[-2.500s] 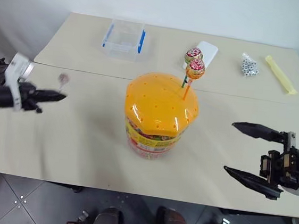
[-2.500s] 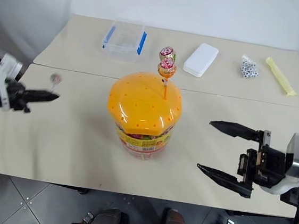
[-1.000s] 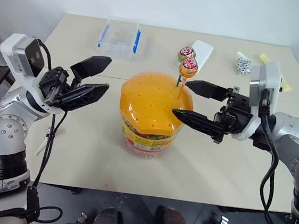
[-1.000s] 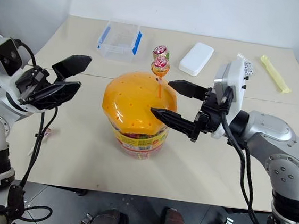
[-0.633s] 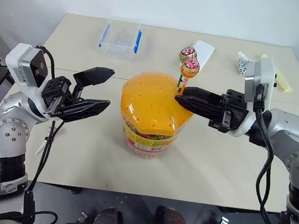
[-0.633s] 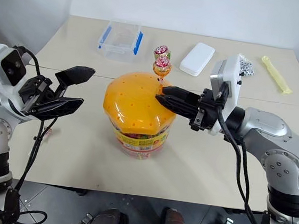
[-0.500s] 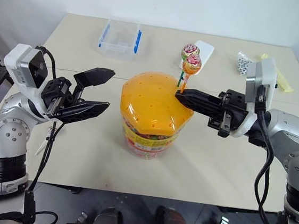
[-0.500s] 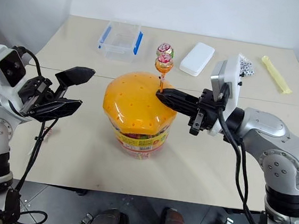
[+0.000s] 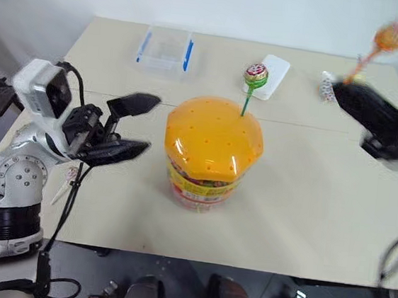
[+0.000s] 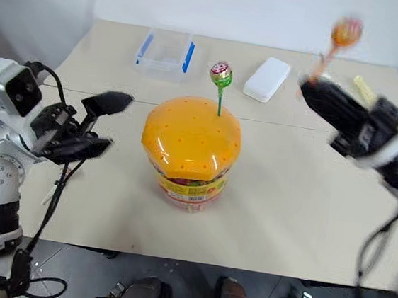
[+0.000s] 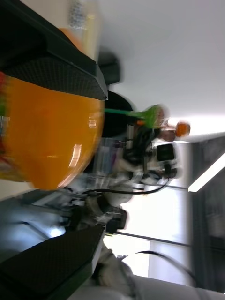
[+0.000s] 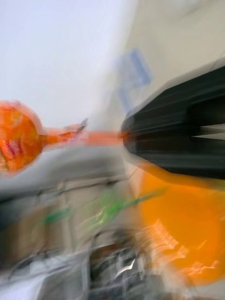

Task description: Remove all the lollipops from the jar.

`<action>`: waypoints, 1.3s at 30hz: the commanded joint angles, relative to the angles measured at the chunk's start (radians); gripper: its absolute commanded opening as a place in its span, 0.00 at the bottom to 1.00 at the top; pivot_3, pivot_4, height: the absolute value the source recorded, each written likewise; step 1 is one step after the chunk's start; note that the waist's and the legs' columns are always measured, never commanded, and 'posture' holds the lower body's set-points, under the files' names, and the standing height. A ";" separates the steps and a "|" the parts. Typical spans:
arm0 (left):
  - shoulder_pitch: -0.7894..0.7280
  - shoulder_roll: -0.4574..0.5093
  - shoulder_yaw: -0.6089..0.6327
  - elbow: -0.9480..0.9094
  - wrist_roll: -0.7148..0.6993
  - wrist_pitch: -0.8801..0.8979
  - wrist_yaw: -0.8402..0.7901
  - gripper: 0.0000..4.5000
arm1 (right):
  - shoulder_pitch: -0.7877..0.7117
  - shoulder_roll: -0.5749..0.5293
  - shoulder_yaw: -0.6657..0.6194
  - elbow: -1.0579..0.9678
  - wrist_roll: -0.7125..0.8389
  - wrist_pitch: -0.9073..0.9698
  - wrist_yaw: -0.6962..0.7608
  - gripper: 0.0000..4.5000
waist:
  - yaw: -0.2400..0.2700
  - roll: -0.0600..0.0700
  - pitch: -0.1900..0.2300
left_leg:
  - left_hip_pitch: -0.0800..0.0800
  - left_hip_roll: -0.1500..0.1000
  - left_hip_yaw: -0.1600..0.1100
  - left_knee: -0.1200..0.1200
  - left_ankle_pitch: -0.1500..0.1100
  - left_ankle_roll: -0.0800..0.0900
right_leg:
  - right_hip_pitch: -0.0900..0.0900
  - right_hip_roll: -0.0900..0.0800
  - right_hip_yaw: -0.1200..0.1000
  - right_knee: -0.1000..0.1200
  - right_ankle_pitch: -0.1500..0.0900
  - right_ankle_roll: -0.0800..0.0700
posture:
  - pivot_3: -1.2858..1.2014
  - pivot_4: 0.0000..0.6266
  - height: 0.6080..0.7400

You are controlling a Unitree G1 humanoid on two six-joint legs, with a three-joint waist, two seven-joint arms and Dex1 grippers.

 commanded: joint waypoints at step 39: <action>0.060 -0.057 0.103 0.020 -0.106 0.039 0.152 1.00 | -0.423 0.264 0.352 -0.061 -0.054 0.022 0.119 0.98 | -0.005 0.005 -0.001 | -0.001 0.001 -0.002 0.002 -0.001 -0.001 | 0.000 0.000 -0.003 0.002 0.000 -0.001 | 0.52 0.24 1.00</action>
